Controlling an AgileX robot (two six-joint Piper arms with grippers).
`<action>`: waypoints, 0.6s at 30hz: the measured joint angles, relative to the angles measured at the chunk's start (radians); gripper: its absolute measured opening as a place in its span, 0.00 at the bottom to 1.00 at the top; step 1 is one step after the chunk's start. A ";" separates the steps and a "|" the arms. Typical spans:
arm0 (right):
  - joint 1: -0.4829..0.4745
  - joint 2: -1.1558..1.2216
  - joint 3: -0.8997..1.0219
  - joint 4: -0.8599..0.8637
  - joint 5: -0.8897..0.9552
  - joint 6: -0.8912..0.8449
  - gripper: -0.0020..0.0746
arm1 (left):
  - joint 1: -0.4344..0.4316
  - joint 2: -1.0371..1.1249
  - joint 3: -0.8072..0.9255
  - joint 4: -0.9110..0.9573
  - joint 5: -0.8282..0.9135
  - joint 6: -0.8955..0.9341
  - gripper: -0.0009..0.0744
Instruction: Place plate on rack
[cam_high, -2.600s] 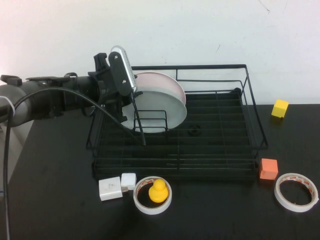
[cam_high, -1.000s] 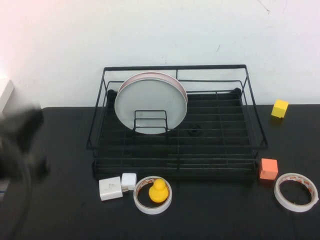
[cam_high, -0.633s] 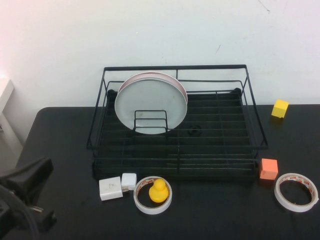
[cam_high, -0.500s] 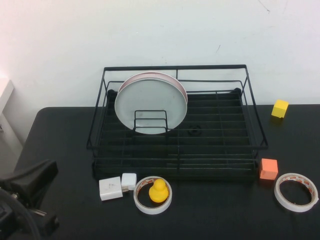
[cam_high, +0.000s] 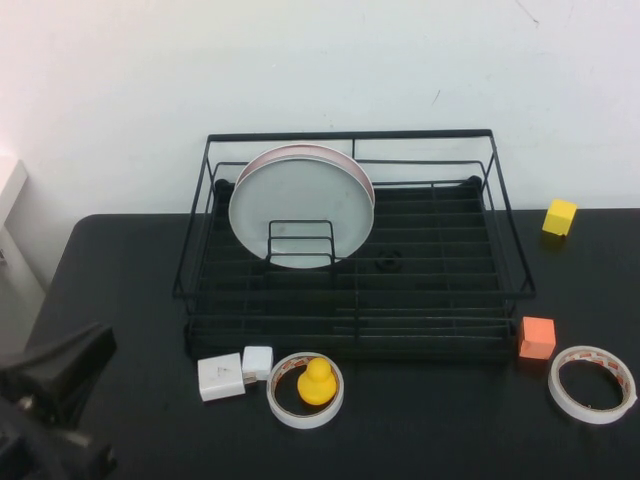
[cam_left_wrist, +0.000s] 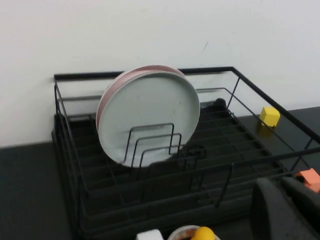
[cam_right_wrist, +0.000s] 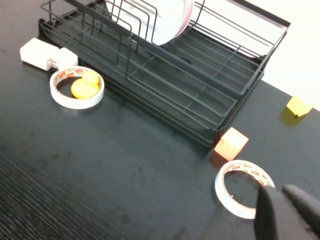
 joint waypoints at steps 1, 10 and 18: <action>0.000 0.000 0.000 0.000 0.000 0.000 0.03 | -0.007 -0.031 0.010 0.000 -0.012 0.000 0.01; 0.000 0.000 0.000 0.000 -0.003 0.000 0.03 | -0.012 -0.429 0.156 -0.002 -0.187 0.133 0.01; 0.000 0.000 0.000 0.000 -0.003 0.000 0.03 | -0.012 -0.625 0.289 -0.007 -0.288 0.174 0.01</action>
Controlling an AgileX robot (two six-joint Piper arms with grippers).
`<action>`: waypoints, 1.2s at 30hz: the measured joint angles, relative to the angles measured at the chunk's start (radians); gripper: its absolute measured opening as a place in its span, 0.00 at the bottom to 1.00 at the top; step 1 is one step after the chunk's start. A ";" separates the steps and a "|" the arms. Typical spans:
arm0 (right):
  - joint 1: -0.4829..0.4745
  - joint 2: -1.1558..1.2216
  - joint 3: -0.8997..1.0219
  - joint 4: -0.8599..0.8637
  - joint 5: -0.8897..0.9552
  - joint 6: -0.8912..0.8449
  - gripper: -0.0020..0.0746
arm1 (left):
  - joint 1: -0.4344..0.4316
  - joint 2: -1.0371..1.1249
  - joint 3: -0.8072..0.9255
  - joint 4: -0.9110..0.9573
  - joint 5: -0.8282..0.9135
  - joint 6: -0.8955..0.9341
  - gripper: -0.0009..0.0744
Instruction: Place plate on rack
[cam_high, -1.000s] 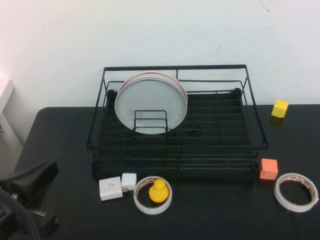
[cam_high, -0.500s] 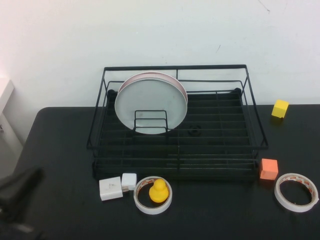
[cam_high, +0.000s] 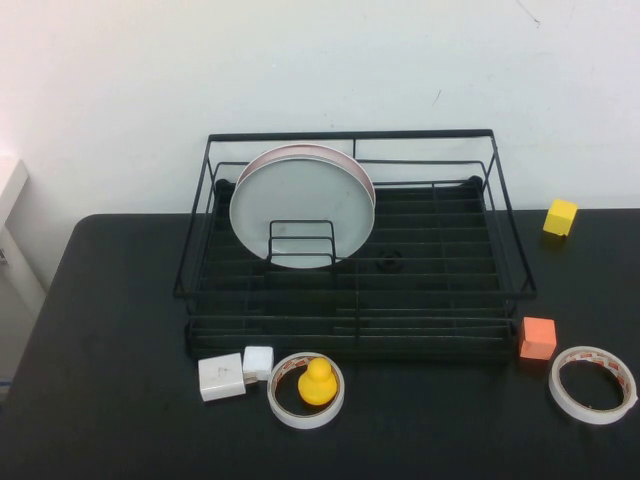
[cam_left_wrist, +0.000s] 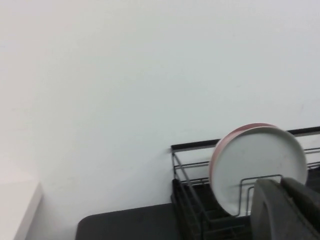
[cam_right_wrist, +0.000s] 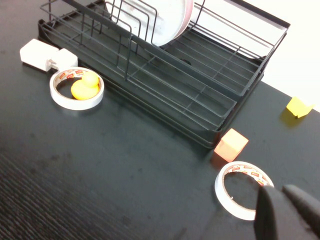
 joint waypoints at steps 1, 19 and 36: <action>0.000 0.000 0.000 0.000 0.000 0.000 0.03 | 0.000 -0.007 0.002 -0.001 -0.012 0.002 0.01; 0.000 0.000 0.000 0.000 0.000 0.002 0.03 | 0.003 -0.011 0.054 1.508 0.102 -1.710 0.01; 0.000 0.000 0.000 0.000 0.000 0.002 0.03 | 0.061 -0.012 0.052 1.668 0.377 -1.948 0.01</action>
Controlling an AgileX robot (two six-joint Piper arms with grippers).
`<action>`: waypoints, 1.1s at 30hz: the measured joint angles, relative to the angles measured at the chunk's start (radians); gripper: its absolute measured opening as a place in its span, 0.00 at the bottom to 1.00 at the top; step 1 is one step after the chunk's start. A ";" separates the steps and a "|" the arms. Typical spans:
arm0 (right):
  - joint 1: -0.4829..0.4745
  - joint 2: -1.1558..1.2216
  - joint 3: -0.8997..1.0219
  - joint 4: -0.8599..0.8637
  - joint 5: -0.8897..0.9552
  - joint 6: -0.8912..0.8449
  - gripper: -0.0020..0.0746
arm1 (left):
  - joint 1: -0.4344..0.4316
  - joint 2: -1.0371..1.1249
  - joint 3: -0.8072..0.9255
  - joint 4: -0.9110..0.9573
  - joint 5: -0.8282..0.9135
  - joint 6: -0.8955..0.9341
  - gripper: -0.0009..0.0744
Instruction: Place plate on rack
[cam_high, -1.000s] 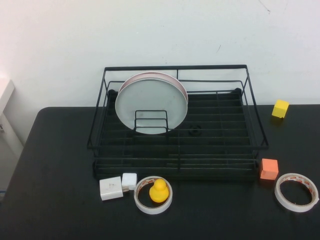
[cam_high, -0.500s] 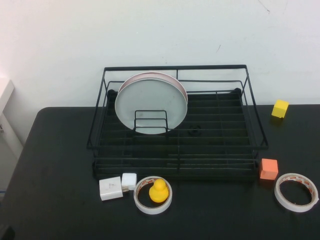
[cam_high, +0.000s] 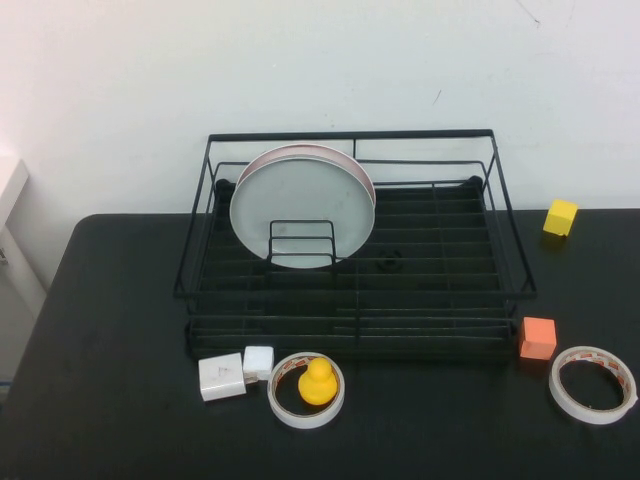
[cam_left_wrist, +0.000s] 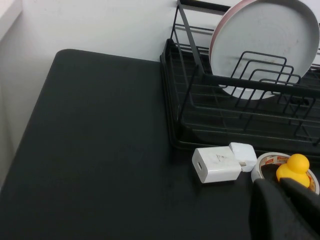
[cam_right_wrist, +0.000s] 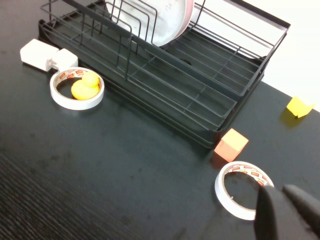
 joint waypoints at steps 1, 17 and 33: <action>0.000 0.000 0.000 0.000 0.000 0.000 0.03 | 0.000 0.000 0.000 0.000 0.002 0.000 0.01; 0.000 0.000 0.000 0.000 0.000 0.000 0.03 | 0.000 0.000 0.000 -0.004 0.002 0.011 0.01; 0.000 0.000 0.000 -0.002 0.000 -0.013 0.02 | 0.002 0.000 0.000 -0.006 0.004 0.012 0.01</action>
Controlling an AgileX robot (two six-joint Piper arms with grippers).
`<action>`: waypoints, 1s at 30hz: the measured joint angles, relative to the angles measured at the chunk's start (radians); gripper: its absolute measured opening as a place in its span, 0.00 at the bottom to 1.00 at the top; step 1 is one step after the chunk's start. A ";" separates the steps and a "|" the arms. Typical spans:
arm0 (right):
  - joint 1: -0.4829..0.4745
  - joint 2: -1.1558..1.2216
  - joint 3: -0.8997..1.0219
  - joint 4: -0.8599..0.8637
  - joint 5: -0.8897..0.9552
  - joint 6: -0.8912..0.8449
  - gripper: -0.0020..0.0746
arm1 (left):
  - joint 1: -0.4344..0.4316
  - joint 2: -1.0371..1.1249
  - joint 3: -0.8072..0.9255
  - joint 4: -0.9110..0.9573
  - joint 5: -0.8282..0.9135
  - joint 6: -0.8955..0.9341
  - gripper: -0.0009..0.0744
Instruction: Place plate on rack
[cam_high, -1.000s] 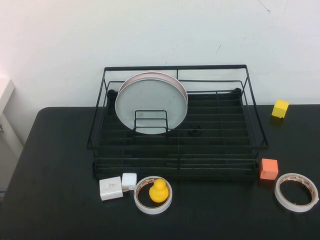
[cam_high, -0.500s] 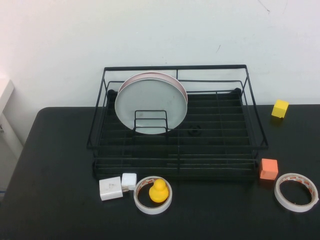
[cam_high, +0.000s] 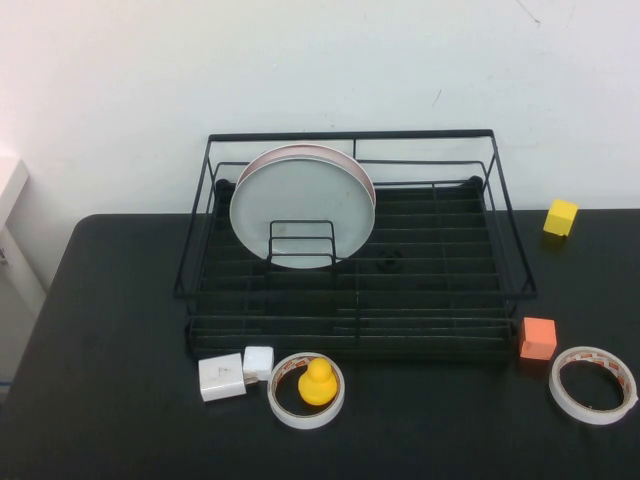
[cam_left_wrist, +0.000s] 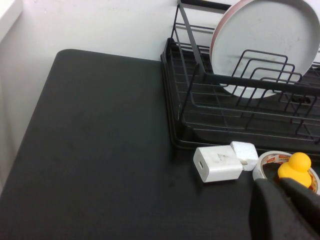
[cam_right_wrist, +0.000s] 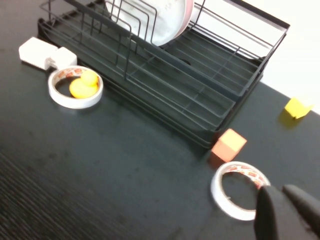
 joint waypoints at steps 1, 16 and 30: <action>0.000 0.000 0.002 -0.007 -0.002 -0.019 0.02 | 0.000 0.000 0.000 0.000 0.000 0.000 0.01; -0.030 -0.118 0.226 -0.042 -0.267 -0.227 0.02 | 0.000 0.000 0.000 0.000 0.002 0.000 0.01; -0.120 -0.142 0.439 -0.347 -0.505 0.478 0.02 | 0.000 0.000 0.000 0.000 0.002 -0.016 0.01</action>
